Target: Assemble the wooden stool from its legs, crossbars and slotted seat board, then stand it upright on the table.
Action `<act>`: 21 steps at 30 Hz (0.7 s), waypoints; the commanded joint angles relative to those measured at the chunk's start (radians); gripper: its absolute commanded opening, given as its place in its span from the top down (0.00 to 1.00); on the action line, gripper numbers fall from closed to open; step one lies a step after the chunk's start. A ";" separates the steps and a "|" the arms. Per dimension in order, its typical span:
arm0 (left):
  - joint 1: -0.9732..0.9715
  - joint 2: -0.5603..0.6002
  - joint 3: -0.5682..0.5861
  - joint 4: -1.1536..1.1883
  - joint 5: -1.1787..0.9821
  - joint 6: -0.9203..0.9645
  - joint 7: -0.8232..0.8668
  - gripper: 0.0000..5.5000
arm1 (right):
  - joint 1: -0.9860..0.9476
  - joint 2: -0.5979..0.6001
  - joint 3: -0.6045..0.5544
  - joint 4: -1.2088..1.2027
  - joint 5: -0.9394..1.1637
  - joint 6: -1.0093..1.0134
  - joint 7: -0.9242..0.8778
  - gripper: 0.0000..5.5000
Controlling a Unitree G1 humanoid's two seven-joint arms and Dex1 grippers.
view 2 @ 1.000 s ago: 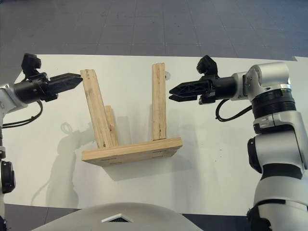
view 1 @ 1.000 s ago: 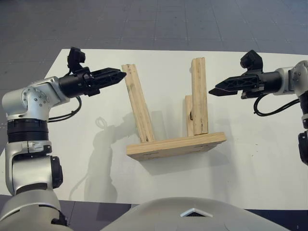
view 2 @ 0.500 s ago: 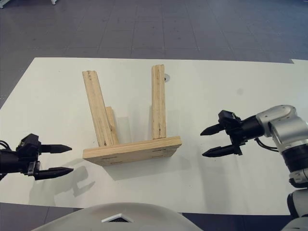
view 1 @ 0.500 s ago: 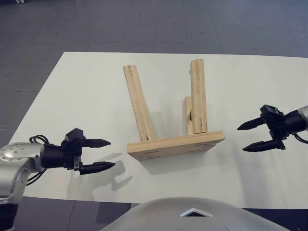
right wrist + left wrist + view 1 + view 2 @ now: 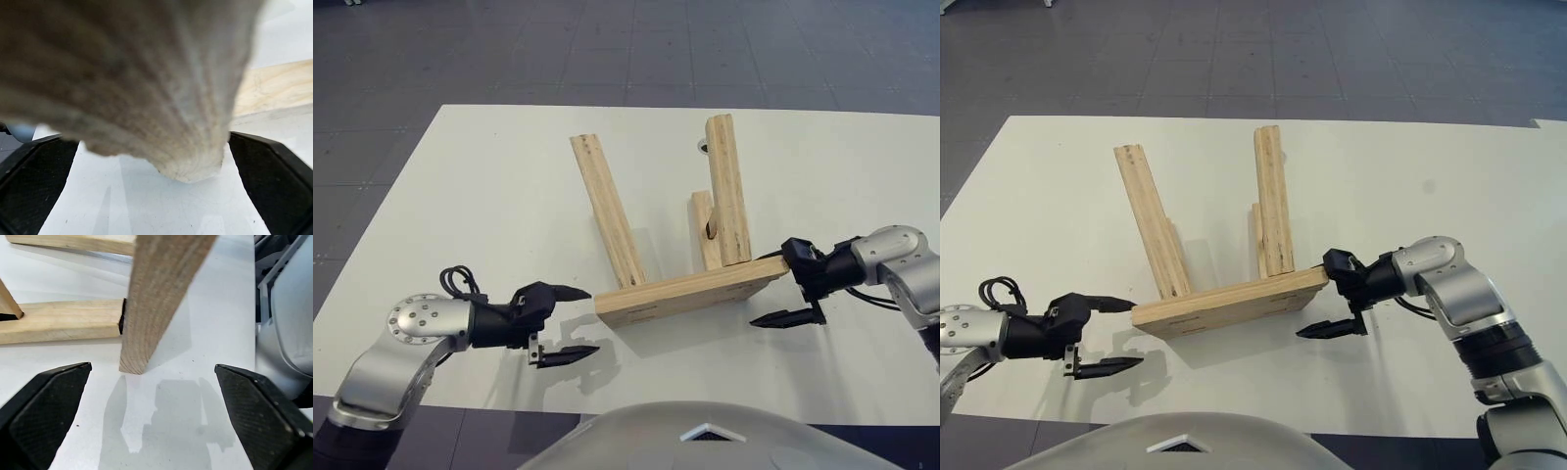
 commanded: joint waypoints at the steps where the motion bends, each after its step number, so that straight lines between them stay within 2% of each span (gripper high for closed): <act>1: -0.057 -0.014 -0.009 0.002 -0.010 0.022 0.036 0.15 | 0.003 0.012 -0.020 -0.014 -0.012 0.016 -0.013 0.00; 5: -0.130 -0.102 -0.110 -0.050 -0.015 0.062 0.129 0.15 | -0.006 0.022 -0.013 -0.021 -0.014 0.034 -0.013 0.00; 10: -0.099 -0.065 -0.152 -0.101 -0.047 0.078 0.081 0.15 | -0.005 0.025 -0.021 -0.030 -0.014 0.055 -0.016 0.17; 14: -0.158 -0.113 -0.167 -0.055 -0.017 0.092 0.168 0.15 | -0.008 0.029 -0.019 -0.028 -0.013 0.067 -0.011 0.30; 18: -0.189 -0.134 -0.195 -0.041 -0.007 0.126 0.223 0.27 | -0.015 0.025 -0.025 -0.044 0.008 0.110 0.006 0.45; 21: -0.177 -0.096 -0.195 -0.060 -0.059 0.181 0.186 0.37 | -0.048 0.015 -0.066 -0.103 0.111 0.244 0.031 0.56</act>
